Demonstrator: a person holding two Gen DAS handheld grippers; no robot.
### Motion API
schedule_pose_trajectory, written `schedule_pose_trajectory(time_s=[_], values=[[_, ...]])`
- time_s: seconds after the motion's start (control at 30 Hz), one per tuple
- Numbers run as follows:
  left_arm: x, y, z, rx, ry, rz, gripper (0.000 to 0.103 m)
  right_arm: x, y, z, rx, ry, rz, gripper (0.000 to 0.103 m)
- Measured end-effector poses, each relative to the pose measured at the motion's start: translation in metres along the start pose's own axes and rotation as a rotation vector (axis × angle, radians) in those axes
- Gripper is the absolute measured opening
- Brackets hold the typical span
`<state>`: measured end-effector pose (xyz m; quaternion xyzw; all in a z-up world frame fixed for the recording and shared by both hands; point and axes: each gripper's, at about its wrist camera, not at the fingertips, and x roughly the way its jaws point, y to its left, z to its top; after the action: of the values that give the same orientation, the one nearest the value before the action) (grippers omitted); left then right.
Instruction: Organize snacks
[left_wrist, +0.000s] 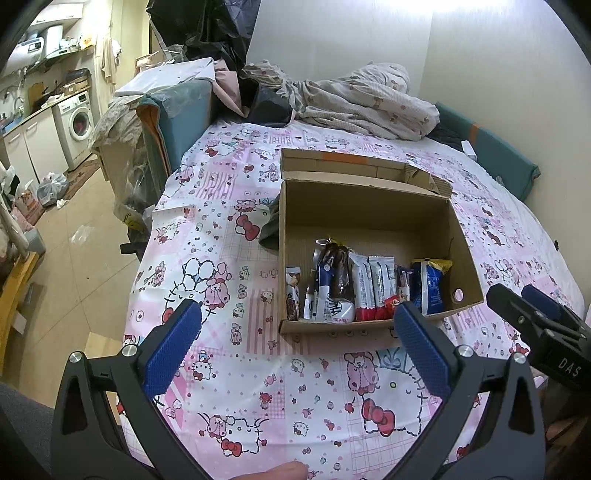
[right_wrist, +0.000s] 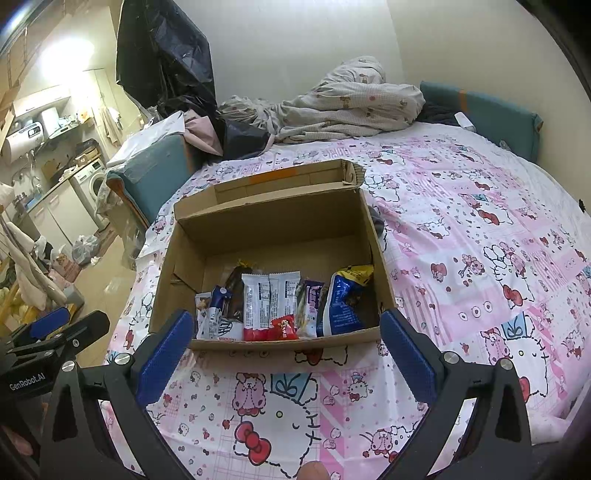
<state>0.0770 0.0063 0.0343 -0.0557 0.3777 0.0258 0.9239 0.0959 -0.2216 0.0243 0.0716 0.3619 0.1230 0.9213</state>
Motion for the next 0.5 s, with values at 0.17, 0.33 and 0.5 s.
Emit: schedule_pose_trajectory(time_s=[0.17,0.33,0.5], values=[[0.0000,-0.0001,0.0000,0.000,0.000,-0.001,0.103,-0.0001,0.0004,-0.0001,0.000,0.000,-0.001,0.103],[0.0002,0.0000,-0.0001,0.000,0.001,0.000,0.103,0.0001,0.0005,0.0001,0.001,0.001,0.000,0.103],[-0.0001,-0.0008,-0.0008,0.003,0.000,-0.003,0.103,-0.0006,-0.0025,0.0009,0.004,0.000,-0.003,0.103]])
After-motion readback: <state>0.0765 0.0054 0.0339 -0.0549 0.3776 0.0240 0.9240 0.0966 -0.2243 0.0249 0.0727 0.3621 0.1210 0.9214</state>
